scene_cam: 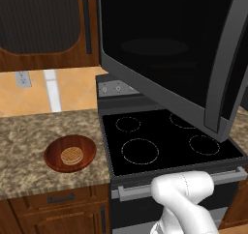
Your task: Open the microwave, place the bowl with waffle inside the microwave, then close the microwave door and turn it on.
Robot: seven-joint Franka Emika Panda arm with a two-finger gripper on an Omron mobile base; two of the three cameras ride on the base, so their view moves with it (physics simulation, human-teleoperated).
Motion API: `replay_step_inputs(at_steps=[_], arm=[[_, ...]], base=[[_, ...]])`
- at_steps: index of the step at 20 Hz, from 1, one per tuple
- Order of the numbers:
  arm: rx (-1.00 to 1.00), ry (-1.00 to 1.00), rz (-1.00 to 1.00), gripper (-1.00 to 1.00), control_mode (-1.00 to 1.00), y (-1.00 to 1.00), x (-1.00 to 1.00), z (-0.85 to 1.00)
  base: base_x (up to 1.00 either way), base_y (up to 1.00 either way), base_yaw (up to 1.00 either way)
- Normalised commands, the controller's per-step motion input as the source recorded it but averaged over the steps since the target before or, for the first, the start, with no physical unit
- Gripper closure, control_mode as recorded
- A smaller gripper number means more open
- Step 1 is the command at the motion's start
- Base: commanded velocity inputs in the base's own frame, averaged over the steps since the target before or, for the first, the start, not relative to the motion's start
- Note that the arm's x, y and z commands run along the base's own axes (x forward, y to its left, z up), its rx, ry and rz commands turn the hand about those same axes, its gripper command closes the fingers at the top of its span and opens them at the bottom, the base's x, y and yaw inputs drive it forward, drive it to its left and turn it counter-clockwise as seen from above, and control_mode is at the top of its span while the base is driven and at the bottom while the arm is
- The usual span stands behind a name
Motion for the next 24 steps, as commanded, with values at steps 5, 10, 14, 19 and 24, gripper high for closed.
replay_step_inputs(at_steps=[5, 10, 14, 19, 24], arm=[[0.29, -0.03, 0.49, -1.0, -1.0, 0.48, 0.51, 0.06], [0.01, 0.0, 0.4, -1.0, -1.0, 0.7, 0.39, 0.29], [0.05, -0.04, 0.29, -1.0, -1.0, 0.56, 0.2, 0.66], [0.0, -0.11, 0.25, -1.0, -1.0, 1.0, -0.11, 0.55], [-0.01, -0.17, 0.05, -1.0, -1.0, 1.0, 0.18, -0.29]], base=[[0.0, 0.0, 0.0], [0.0, 0.0, 0.0], [0.0, 0.0, 0.0], [0.0, 0.0, 0.0], [0.0, 0.0, 0.0]])
